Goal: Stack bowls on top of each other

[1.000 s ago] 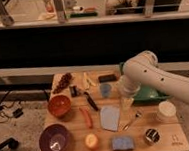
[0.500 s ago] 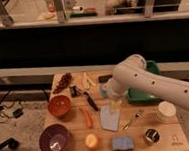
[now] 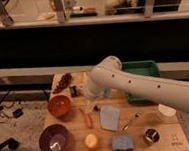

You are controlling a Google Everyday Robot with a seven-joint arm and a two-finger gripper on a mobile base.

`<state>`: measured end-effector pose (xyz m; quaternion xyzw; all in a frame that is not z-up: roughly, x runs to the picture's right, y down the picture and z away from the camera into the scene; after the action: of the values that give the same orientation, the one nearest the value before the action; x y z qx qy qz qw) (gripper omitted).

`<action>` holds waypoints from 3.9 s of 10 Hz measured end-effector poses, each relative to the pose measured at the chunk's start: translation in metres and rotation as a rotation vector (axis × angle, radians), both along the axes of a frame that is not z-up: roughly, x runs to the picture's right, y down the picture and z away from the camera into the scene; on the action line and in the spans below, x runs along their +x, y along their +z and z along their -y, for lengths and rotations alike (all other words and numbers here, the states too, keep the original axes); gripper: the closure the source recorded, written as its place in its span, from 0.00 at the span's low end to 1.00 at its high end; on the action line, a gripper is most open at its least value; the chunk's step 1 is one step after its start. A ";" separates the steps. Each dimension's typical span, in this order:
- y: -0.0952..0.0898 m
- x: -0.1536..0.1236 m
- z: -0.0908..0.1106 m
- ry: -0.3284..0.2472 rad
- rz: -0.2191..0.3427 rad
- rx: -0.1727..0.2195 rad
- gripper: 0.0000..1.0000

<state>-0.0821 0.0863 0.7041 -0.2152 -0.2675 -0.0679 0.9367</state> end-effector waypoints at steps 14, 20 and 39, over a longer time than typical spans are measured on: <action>0.011 -0.065 -0.036 0.058 0.213 -0.135 0.20; 0.038 -0.123 -0.051 0.198 0.330 -0.235 0.20; 0.116 -0.105 -0.067 -0.035 0.217 -0.192 0.20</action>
<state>-0.1867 0.1532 0.8204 -0.2998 -0.3685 -0.0812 0.8762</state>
